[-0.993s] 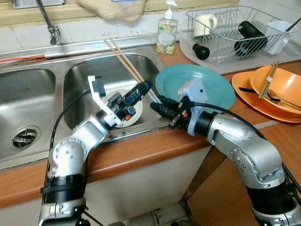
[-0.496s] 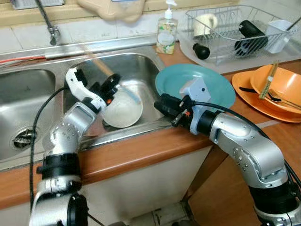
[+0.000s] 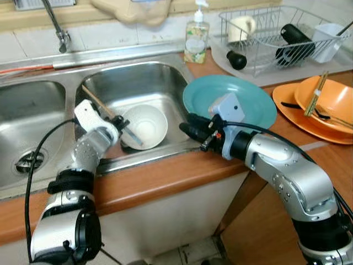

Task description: Kitchen organization

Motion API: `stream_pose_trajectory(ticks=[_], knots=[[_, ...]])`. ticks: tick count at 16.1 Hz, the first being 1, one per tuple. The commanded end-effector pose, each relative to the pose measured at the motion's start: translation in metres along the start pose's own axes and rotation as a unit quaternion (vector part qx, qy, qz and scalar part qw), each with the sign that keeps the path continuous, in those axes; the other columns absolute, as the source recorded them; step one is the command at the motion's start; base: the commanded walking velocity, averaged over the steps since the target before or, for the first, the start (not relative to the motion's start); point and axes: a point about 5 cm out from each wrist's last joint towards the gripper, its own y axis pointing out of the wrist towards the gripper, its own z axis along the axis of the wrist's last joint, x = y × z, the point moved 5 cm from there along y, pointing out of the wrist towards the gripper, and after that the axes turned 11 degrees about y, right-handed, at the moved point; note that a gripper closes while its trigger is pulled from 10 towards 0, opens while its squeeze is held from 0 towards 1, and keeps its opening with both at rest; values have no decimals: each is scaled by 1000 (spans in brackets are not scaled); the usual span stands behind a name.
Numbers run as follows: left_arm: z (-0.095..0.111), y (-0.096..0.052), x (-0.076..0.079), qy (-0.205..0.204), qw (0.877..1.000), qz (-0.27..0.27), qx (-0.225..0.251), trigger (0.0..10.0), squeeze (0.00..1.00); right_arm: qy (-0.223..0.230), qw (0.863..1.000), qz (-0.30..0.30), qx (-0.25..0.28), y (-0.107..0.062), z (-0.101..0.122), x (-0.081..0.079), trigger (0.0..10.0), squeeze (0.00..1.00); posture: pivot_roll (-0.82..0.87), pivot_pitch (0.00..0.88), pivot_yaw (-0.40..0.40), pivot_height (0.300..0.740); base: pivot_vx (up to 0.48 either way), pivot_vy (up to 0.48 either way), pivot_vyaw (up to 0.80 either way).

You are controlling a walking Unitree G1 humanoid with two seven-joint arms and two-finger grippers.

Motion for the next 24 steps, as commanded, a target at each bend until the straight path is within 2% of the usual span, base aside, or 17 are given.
stream_pose_trajectory(ticks=[1, 5, 8, 11, 13, 15, 16, 17, 18, 19, 21, 22, 23, 24], knots=[[0, 2, -1, 14, 1000, 16, -11, 10000, 1000, -5, 1000, 10, -7, 2, 0, -5, 10000, 0, -142, 0, 64, 740, 0, 0, 0], [-8, 3, -3, 20, 999, 17, -25, 10000, 1000, 3, 1000, -1, -8, 2, 0, -3, 10000, 0, -143, 0, 58, 740, 0, 0, 0], [-16, 2, -8, 24, 999, 23, -38, 10000, 1000, 15, 998, -54, -4, 1, 1, 16, 10000, 0, -144, 0, 51, 740, 0, 0, 0], [-25, 1, -12, 43, 997, 26, -51, 10000, 1000, 48, 989, -139, 19, -8, 7, 46, 10000, 0, -148, 0, 46, 740, 0, 0, 0], [-25, 0, -10, 30, 998, 17, -49, 10000, 1000, 74, 980, -183, 40, -18, 14, 63, 10000, 0, -150, 0, 43, 740, 0, 0, 0], [-23, 0, -1, 39, 998, -8, -47, 10000, 1000, 89, 974, -203, 52, -24, 19, 70, 10000, 0, -151, 0, 38, 740, 0, 0, 0], [-23, -2, 10, 81, 995, -44, -46, 10000, 1000, 95, 970, -216, 58, -30, 22, 75, 10000, 94, -152, 0, 35, 740, 0, 0, 0], [-22, -3, 16, 116, 991, -59, -42, 10000, 1000, 101, 967, -227, 59, -35, 23, 77, 10000, 624, -153, 0, 32, 740, 0, 0, 0], [-18, -5, 22, 152, 985, -73, -27, 10000, 1000, 107, 964, -236, 58, -40, 23, 79, 10000, 906, -156, 0, 31, 740, 0, 0, 0], [-13, -9, 30, 203, 974, -97, -5, 10000, 1000, 123, 958, -253, 53, -46, 21, 83, 10000, 1000, -157, 0, 30, 740, 0, 0, 0], [-13, -17, 38, 254, 958, -129, 10, 10000, 1000, 143, 948, -279, 46, -56, 15, 89, 10000, 1000, -161, 0, 31, 740, 0, 0, 0], [-14, -19, 39, 260, 956, -137, 11, 10000, 976, 148, 945, -287, 46, -59, 14, 92, 10000, 1000, -161, 0, 31, 740, 0, 0, 0], [-12, -25, 41, 278, 947, -156, 26, 10000, 384, 160, 937, -306, 47, -65, 11, 97, 10000, 1000, -164, 0, 33, 740, 0, 0, 0], [-8, -34, 47, 300, 934, -186, 53, 10000, 59, 178, 925, -331, 50, -73, 7, 106, 10000, 1000, -164, 0, 31, 740, 0, 0, 0]])
